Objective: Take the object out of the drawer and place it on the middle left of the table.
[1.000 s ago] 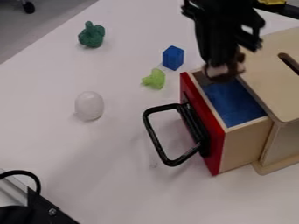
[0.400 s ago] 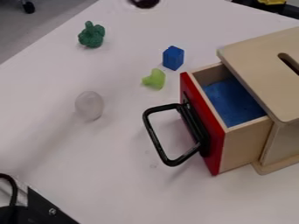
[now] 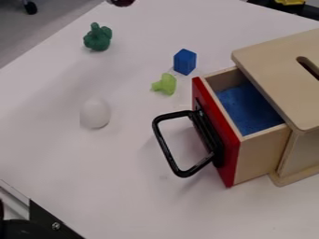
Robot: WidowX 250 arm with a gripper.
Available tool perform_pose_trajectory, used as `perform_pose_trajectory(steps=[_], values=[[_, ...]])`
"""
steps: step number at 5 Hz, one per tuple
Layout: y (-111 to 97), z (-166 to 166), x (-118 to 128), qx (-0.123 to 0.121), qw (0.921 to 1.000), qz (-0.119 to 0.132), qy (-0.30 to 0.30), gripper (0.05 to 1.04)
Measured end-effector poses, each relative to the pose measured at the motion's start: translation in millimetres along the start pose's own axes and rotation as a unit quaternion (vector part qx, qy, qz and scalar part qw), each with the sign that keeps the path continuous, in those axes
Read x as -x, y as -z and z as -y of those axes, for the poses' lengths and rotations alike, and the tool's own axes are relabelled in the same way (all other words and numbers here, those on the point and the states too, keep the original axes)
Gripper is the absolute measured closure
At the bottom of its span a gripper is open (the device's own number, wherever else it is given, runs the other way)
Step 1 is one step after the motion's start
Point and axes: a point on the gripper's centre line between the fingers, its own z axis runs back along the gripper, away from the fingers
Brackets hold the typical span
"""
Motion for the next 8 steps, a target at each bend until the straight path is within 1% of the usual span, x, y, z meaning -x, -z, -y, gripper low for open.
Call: perform_pose_trajectory(steps=[1, 2, 3, 4, 5, 6, 7, 8], values=[[28, -24, -5, -0.001, 0.9993, -0.017, -0.034, 0.960], [61, -36, -12, -0.002, 0.9974, -0.032, -0.065, 0.960], [84, -39, -19, 0.003, 0.9960, -0.042, -0.078, 0.960], [116, -36, -17, 0.021, 0.9923, -0.067, -0.101, 0.960], [135, -35, -18, 0.018, 0.9905, -0.086, -0.106, 0.960], [153, -31, -18, 0.019, 0.9892, -0.106, -0.099, 0.926], [152, -29, -20, -0.005, 0.9866, -0.126, -0.103, 0.698], [151, -19, -22, -0.013, 0.9872, -0.127, -0.095, 0.381]])
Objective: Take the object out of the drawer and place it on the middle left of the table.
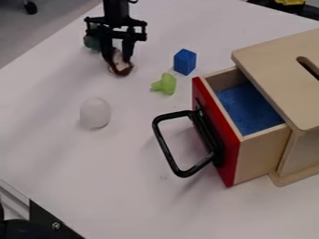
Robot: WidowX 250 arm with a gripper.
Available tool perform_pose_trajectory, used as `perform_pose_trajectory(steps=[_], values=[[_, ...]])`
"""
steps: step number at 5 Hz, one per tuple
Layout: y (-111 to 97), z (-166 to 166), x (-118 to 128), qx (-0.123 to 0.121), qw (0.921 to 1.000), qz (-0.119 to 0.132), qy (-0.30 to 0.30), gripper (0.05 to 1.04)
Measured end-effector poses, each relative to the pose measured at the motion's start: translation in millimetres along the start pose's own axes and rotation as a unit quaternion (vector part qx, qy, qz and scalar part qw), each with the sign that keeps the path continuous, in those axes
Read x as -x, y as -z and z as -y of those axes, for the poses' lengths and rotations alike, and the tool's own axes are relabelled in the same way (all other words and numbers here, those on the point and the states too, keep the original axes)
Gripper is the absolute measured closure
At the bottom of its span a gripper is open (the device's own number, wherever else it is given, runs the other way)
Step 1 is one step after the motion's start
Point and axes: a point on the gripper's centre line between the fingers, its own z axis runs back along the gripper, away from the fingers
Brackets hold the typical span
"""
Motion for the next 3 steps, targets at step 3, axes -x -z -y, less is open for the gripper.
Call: perform_pose_trajectory(steps=[3], values=[[-105, -8, 14, 0.005, 0.9963, 0.085, 0.004, 0.086]])
